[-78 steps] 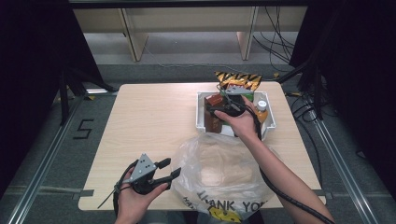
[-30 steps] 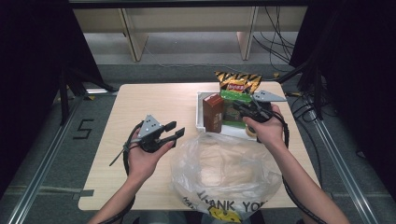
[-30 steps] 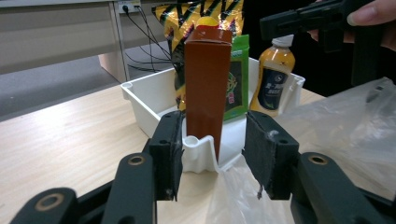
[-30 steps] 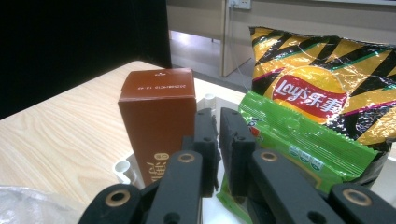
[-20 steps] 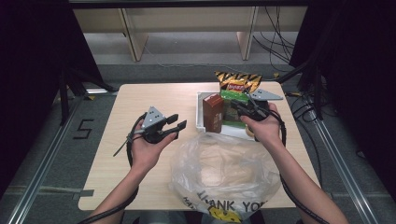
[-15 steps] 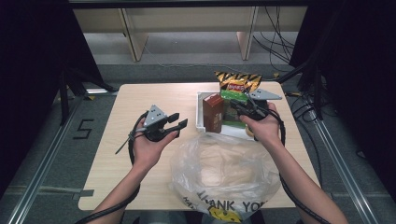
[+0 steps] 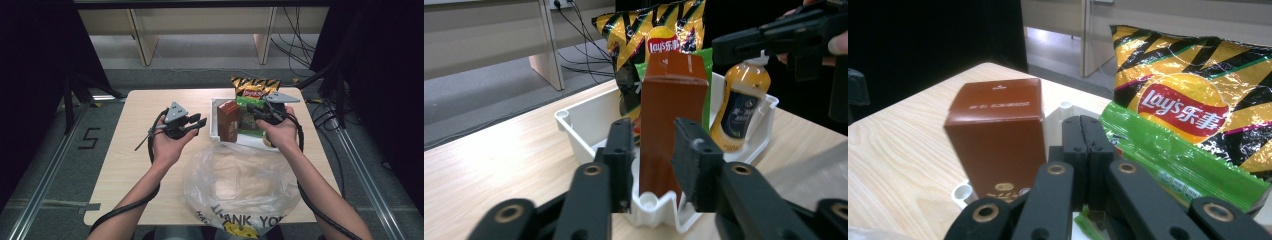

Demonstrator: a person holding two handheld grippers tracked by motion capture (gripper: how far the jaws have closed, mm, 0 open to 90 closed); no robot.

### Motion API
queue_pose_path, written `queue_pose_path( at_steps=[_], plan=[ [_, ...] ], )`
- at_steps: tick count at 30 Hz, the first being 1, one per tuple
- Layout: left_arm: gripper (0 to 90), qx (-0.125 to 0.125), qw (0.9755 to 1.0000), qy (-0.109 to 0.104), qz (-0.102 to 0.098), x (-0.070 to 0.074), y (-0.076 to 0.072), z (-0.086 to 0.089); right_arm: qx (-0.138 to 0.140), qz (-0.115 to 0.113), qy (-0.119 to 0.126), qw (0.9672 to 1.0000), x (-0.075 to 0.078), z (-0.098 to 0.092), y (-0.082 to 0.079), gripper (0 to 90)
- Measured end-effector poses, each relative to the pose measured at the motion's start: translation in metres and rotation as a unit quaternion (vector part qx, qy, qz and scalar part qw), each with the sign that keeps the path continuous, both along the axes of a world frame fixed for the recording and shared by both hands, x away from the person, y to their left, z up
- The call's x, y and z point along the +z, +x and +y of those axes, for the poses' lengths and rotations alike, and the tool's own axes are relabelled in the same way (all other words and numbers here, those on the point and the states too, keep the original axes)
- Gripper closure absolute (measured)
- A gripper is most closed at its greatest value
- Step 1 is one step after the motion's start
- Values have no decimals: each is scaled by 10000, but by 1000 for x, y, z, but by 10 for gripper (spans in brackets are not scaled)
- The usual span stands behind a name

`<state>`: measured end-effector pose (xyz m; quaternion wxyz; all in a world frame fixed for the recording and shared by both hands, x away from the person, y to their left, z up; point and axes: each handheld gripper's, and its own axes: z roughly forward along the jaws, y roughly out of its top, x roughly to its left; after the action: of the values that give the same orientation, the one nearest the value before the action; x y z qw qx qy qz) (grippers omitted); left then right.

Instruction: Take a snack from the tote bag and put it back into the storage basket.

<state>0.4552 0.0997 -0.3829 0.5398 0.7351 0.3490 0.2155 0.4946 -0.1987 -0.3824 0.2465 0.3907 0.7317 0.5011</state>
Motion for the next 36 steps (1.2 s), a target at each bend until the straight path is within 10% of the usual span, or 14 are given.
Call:
queue_pose_path(
  at_steps=[11, 36],
  plan=[
    [866, -152, 9994, 229, 204, 2, 18, -25, 17, 58, -111, 9999, -3, 2, 11, 900],
    [884, -116, 9976, 531, 437, -5, 21, -40, 122, 246, -101, 9996, -10, 5, 16, 900]
  ],
)
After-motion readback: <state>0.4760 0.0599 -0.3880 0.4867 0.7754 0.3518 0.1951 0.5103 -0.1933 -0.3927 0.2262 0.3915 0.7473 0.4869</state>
